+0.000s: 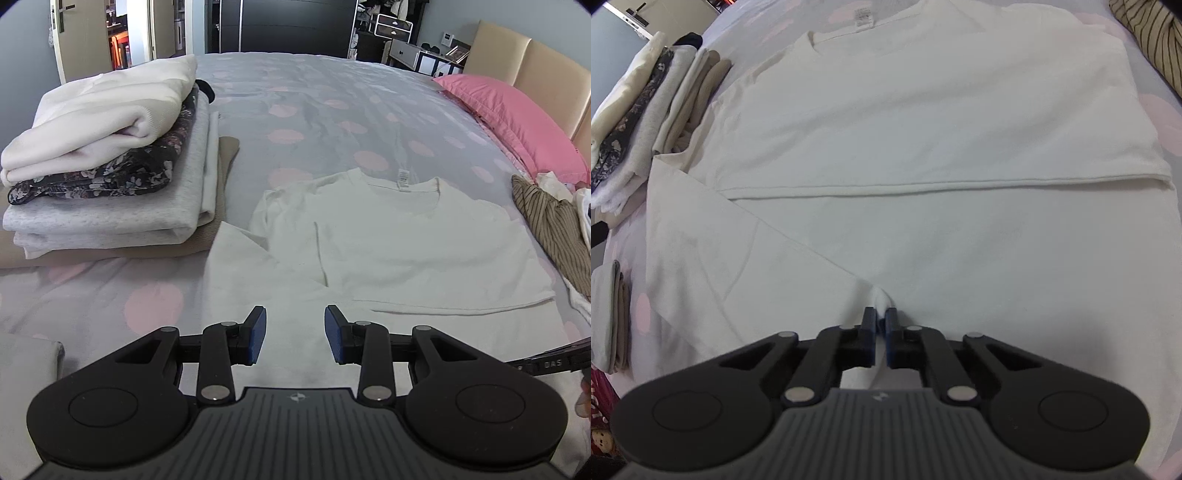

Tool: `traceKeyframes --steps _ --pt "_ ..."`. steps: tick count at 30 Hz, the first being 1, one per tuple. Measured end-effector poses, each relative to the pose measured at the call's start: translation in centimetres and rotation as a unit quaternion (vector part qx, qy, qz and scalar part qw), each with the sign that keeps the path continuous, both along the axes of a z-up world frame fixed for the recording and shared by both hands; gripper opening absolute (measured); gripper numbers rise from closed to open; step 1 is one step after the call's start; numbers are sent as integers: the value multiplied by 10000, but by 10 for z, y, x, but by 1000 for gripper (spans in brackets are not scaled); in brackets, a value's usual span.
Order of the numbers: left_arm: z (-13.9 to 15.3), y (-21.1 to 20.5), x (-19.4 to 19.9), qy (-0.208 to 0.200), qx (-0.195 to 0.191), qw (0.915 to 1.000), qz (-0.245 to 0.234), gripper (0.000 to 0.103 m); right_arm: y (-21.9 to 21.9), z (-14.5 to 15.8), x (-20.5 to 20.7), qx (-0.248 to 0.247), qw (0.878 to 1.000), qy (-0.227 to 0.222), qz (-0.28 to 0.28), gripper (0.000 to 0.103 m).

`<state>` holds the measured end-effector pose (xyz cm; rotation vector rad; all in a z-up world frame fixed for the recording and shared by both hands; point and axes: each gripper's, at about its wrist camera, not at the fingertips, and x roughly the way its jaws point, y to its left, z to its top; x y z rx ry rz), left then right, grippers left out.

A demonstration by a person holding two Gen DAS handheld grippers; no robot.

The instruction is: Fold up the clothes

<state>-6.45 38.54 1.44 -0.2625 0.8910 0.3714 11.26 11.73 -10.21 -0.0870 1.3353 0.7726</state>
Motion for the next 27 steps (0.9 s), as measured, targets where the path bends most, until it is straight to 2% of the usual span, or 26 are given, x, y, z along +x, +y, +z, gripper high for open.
traceKeyframes --steps 4,11,15,17,18,22,27 --pt "1 7 -4 9 166 9998 102 33 4 34 -9 282 9989 -348 102 5" --pt "-5 24 -7 29 267 9992 304 33 23 130 -8 1041 9879 -1035 494 5" --pt "2 40 17 3 320 9992 245 35 36 166 4 1055 9839 -1310 606 5" --pt "4 46 40 176 226 9996 21 42 39 170 10 1012 9838 -1334 647 5" --pt "4 48 52 308 291 9991 -92 42 40 170 13 986 9839 -1331 666 5" --pt "-2 47 95 750 857 9923 -486 42 43 159 31 909 9865 -1174 688 5" --pt "-27 55 137 1137 1116 9845 -733 42 42 144 51 927 9879 -1001 737 5"
